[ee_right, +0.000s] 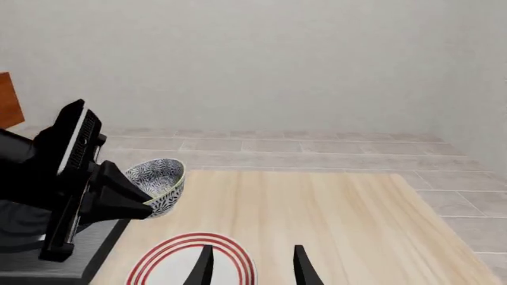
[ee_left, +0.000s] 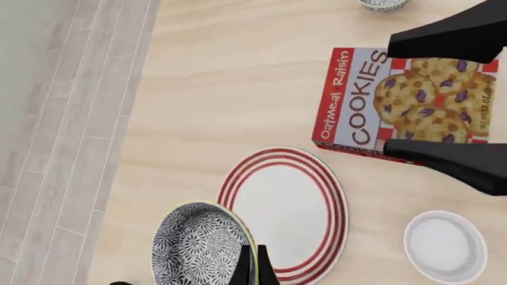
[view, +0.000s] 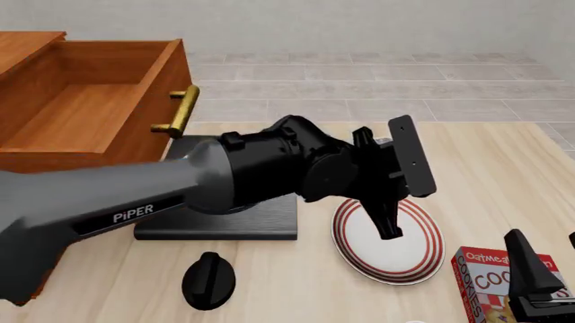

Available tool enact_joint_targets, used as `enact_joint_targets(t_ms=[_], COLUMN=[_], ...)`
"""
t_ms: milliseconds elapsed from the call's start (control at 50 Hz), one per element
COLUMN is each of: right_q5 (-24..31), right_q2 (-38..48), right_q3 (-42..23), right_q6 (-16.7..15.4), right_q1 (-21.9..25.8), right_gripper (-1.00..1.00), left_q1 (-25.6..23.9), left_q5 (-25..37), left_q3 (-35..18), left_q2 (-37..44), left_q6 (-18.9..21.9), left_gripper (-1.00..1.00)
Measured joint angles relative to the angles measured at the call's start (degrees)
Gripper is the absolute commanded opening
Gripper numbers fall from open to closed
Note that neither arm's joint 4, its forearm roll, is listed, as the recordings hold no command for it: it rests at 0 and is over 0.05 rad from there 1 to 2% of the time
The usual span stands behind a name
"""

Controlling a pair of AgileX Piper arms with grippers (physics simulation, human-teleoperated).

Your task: Pick the akita bowl in the top layer of the wooden cabinet and place it on the plate.

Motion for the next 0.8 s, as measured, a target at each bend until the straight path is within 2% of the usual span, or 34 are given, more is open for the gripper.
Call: enact_joint_targets(t_ms=[800], right_q5=[0.05], right_q2=[0.0], right_q3=[0.0], right_q6=[0.11], right_q1=[-0.28], right_gripper=[1.0], left_q1=[-4.97], left_q5=[0.13], left_q3=[-1.53], left_q2=[6.54], left_q6=[-7.05], left_gripper=[-1.0])
